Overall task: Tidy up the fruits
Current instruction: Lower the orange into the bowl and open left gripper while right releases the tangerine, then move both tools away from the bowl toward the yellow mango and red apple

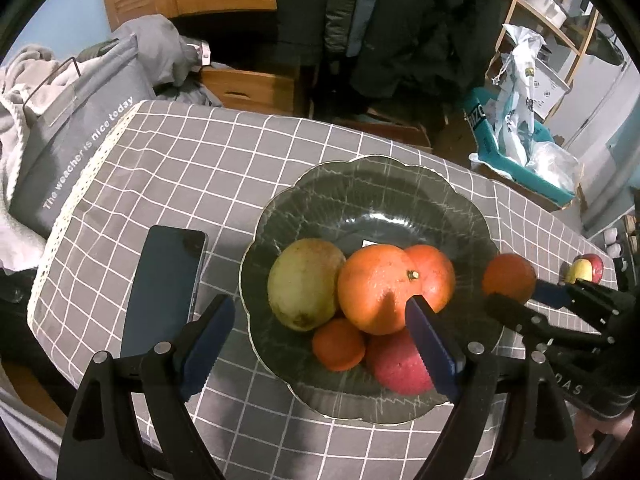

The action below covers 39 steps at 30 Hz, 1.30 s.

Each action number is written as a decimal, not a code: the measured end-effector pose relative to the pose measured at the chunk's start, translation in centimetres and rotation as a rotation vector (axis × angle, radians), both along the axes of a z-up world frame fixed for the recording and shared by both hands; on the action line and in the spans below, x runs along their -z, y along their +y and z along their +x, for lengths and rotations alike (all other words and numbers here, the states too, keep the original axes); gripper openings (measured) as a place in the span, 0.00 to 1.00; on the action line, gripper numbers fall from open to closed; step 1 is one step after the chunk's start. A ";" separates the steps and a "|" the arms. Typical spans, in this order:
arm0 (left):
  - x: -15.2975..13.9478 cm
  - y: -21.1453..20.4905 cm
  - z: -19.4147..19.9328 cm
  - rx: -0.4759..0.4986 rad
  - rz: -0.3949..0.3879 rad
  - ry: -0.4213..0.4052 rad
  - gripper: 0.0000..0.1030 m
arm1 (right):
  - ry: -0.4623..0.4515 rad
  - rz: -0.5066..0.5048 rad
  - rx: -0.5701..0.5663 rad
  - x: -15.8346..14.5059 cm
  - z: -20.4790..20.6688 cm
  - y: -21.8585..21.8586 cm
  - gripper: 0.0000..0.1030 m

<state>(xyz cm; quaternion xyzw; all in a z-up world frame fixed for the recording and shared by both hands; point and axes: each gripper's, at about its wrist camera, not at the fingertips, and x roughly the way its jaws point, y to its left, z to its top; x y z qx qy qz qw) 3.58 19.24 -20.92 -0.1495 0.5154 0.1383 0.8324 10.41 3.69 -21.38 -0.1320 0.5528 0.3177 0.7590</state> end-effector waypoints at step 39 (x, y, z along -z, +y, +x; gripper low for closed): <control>-8.0 -8.1 1.0 0.168 0.061 -0.198 0.89 | -0.306 0.039 0.223 -10.4 -0.8 -10.5 0.70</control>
